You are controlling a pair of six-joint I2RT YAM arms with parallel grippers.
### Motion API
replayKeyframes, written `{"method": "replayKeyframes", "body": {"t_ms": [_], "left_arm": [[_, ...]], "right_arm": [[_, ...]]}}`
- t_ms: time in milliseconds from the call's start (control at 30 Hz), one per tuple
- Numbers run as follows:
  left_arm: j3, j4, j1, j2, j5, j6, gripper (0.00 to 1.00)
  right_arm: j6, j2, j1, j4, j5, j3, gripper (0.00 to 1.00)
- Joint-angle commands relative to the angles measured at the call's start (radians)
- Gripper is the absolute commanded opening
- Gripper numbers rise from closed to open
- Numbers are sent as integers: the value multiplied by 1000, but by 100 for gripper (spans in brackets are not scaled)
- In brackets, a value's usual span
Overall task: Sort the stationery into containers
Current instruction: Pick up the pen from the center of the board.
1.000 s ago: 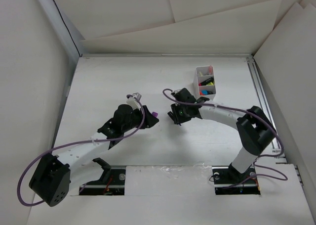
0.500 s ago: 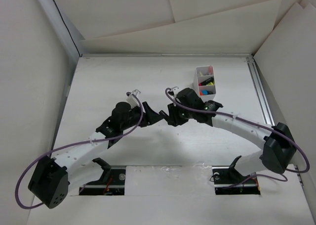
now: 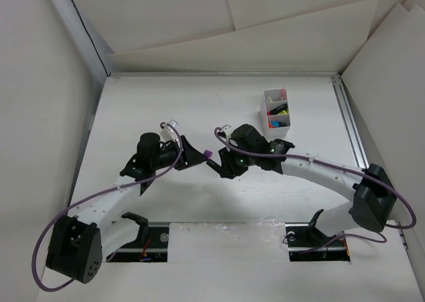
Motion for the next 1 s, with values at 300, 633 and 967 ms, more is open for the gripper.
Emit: {"method": "replayKeyframes", "body": {"t_ms": [300, 633, 967], "left_arm": [[31, -10, 1, 83, 185, 88, 43], [2, 73, 1, 103, 331, 52, 32], [-17, 93, 1, 94, 349, 32, 12]], "right_arm": [[-88, 70, 46, 3, -93, 106, 17], [-131, 99, 46, -17, -105, 176, 17], [-164, 127, 55, -46, -82, 236, 15]]}}
